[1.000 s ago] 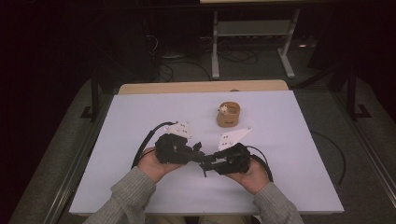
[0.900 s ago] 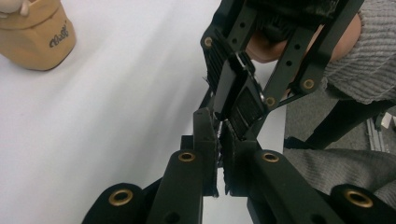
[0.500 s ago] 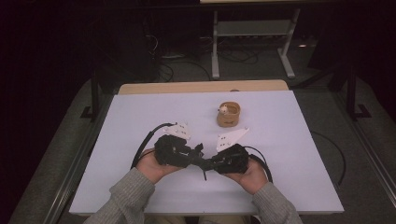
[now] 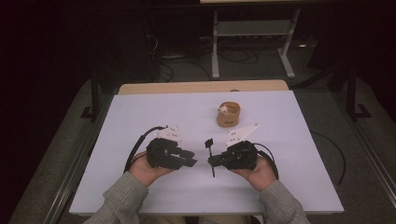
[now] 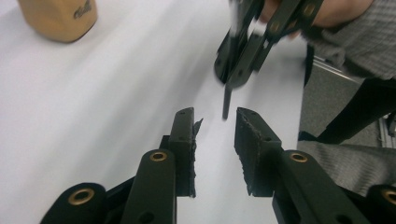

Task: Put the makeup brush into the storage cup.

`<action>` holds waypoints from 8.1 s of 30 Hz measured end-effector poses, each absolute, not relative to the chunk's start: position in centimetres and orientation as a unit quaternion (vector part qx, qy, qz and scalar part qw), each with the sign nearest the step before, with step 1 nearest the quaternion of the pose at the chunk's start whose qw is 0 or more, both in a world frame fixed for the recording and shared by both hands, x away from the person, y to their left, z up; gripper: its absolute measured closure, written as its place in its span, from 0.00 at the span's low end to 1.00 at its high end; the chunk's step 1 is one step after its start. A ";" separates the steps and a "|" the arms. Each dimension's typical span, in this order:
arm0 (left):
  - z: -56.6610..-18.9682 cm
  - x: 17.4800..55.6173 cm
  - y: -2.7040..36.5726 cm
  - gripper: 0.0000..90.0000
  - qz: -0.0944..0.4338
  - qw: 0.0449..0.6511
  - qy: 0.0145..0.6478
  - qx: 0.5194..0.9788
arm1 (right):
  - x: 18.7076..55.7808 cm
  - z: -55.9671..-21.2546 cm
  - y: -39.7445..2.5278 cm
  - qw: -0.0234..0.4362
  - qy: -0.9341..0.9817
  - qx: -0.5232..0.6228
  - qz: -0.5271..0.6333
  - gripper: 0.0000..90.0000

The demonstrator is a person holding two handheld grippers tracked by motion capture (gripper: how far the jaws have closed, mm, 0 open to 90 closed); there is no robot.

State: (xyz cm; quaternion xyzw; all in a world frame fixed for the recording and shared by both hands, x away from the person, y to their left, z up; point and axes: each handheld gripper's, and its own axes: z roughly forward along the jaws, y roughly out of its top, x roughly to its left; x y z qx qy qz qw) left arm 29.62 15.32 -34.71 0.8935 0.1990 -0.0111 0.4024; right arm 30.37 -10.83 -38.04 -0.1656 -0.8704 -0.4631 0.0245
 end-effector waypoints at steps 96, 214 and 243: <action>-39.1 26.7 22.8 0.54 0.071 0.406 0.273 0.869 | 42.7 -27.3 -15.4 -0.090 -0.848 -0.273 -0.445 0.94; -39.3 27.2 23.4 0.40 0.070 0.413 0.292 0.860 | 48.1 -36.7 -17.2 -0.087 -0.800 -0.410 -0.429 0.93; -39.6 27.4 23.8 0.39 0.069 0.414 0.302 0.856 | 46.7 -37.1 -18.9 -0.093 -0.790 -0.418 -0.439 0.73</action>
